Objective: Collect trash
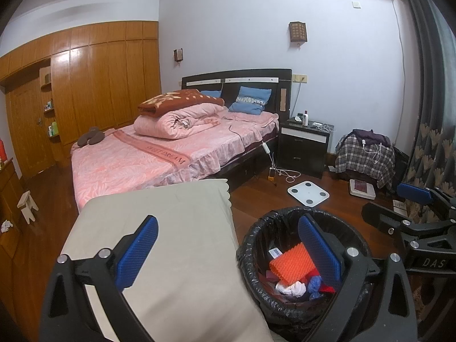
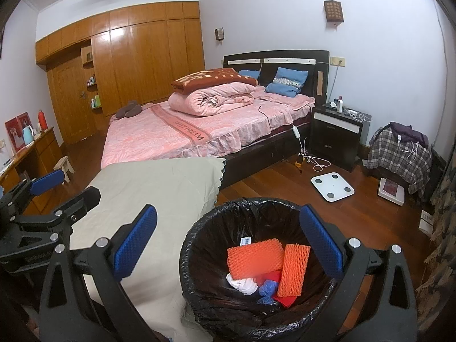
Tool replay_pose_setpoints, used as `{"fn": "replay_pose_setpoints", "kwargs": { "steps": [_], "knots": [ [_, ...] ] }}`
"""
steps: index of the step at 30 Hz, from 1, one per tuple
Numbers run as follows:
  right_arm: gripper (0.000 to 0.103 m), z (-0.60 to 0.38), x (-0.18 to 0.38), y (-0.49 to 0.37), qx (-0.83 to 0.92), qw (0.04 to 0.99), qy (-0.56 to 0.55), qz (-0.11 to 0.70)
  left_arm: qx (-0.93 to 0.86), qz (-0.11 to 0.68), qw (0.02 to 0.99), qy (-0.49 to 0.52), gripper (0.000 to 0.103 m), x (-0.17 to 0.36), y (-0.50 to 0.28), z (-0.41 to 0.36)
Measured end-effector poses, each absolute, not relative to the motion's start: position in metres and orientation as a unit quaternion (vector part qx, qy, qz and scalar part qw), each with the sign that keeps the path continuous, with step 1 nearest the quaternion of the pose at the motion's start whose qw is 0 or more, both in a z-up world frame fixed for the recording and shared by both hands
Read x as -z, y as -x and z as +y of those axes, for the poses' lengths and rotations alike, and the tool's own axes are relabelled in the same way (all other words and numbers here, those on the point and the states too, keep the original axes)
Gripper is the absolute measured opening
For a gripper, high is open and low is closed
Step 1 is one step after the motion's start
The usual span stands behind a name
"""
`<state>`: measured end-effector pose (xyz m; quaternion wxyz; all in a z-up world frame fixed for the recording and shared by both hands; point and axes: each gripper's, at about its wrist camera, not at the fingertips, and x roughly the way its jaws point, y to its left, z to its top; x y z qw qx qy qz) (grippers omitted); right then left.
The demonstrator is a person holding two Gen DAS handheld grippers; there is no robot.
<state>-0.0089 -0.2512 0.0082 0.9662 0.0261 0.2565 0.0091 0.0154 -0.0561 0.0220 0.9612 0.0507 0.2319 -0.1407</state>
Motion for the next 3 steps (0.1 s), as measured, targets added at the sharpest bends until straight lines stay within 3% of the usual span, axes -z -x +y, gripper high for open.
{"fn": "replay_pose_setpoints", "kwargs": {
  "steps": [3],
  "knots": [
    [0.097,-0.2514,-0.0085,0.0089,-0.009,0.966,-0.026,0.257,0.14,0.232,0.961,-0.051,0.097,-0.022,-0.0155,-0.0552]
  ]
}}
